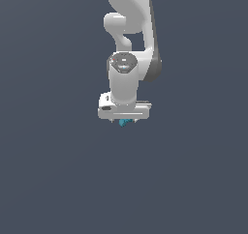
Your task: Pick up the object and move it to a goal position.
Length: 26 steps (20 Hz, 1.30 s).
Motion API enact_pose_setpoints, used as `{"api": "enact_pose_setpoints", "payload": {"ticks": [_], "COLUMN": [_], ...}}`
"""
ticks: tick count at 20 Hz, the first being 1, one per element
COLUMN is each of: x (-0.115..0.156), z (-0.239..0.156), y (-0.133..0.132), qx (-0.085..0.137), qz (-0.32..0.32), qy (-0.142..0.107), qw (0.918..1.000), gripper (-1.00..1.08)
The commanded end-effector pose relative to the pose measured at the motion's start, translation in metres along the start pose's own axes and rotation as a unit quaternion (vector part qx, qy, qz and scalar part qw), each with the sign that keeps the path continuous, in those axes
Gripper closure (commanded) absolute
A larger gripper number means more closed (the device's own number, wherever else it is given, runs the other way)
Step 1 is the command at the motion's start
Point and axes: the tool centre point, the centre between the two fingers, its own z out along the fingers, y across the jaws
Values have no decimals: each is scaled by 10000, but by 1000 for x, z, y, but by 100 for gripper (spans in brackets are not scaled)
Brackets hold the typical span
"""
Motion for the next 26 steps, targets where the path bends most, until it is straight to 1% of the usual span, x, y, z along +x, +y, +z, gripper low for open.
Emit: {"api": "enact_pose_setpoints", "payload": {"ticks": [1, 4, 8, 11, 18, 26], "x": [0, 1, 5, 7, 6, -2], "z": [0, -1, -5, -7, -5, 4], "y": [0, 6, 29, 39, 35, 28], "qx": [0, -10, -47, -64, -55, -27], "qz": [0, 76, 318, 382, 439, 888], "qy": [0, 23, 103, 135, 128, 128], "qw": [10000, 10000, 9994, 9992, 9989, 9960], "gripper": [-92, -92, -92, -92, -92, -92]}}
